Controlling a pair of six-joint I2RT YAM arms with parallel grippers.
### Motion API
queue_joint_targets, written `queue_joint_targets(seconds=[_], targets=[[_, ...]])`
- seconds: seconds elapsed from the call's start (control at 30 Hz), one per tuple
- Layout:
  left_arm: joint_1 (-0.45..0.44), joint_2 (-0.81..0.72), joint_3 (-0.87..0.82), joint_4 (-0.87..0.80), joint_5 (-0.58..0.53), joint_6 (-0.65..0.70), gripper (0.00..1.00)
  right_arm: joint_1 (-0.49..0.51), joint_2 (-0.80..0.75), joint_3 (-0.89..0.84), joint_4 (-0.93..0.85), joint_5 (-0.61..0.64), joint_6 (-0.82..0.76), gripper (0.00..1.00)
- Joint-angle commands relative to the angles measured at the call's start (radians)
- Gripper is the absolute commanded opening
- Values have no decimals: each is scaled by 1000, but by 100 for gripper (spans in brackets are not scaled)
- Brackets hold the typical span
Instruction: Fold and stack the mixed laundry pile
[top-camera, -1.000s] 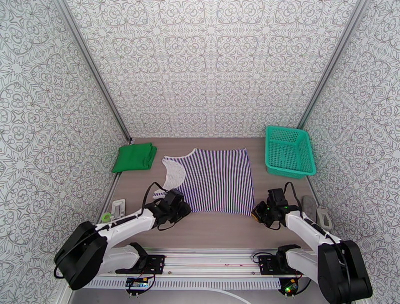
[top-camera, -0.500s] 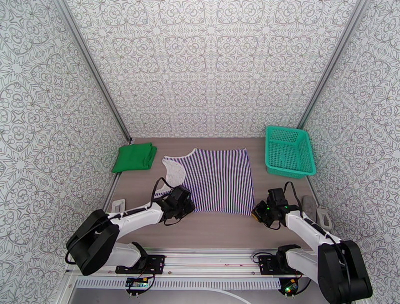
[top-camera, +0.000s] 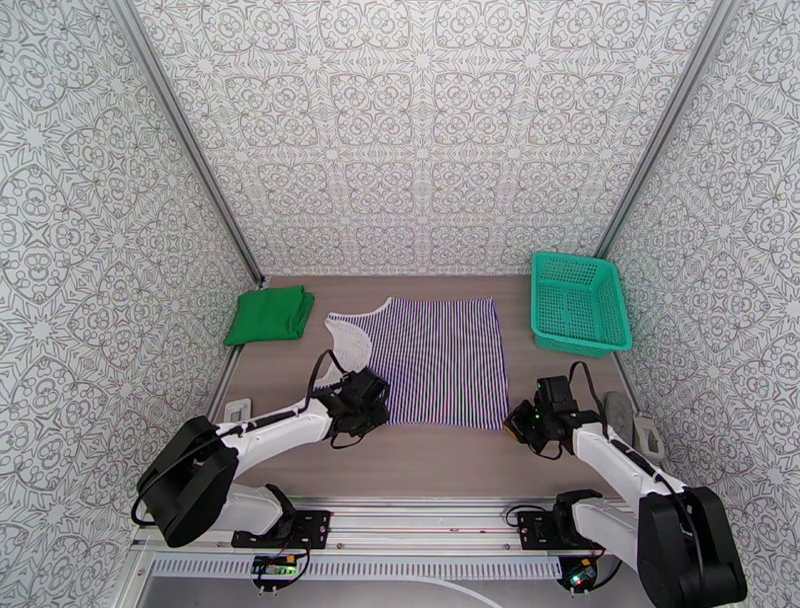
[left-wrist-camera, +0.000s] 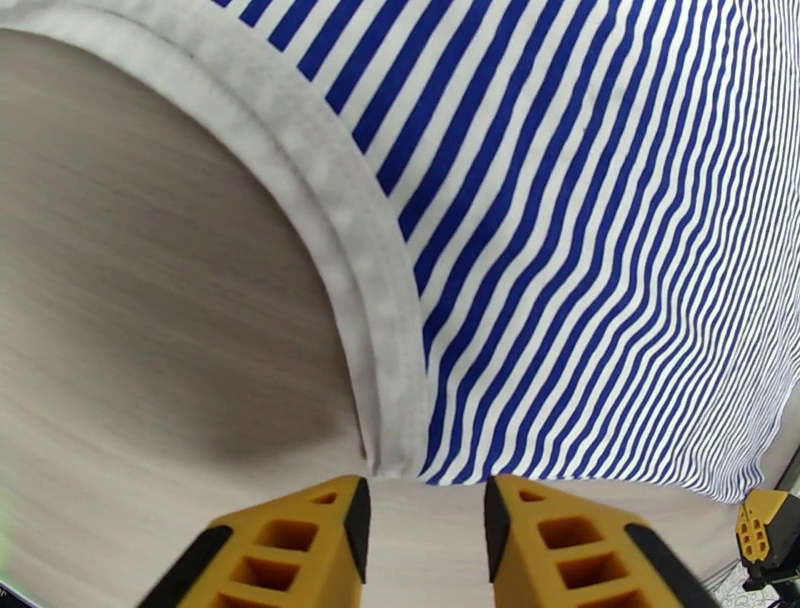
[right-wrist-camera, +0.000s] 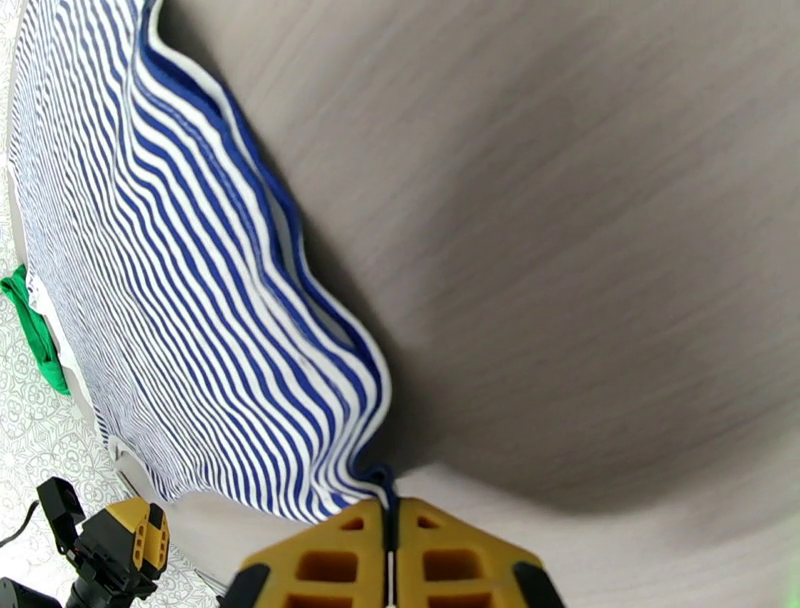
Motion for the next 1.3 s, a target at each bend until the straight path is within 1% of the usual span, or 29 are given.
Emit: queue_joint_targets(seconds=[0.0, 0.23, 0.47, 0.6, 0.8, 1.03, 1.27], targets=[[-10, 28, 27, -44, -19, 11, 39, -4, -13, 25, -18, 21, -16, 7], [-13, 82, 35, -21, -15, 12, 39, -4, -22, 24, -23, 22, -19, 7], [-11, 125, 55, 13, -20, 36, 31, -4, -37, 27, -31, 24, -20, 7], [-5, 128, 64, 23, -19, 53, 21, -4, -43, 30, -41, 28, -21, 7], [6, 103, 71, 12, -33, 80, 0, -4, -48, 31, -49, 33, -24, 6], [16, 69, 99, 6, -47, 119, 0, -4, -41, 55, -60, 36, -32, 4], [27, 31, 147, -31, -61, 160, 0, -4, -35, 116, -93, 45, -49, 4]])
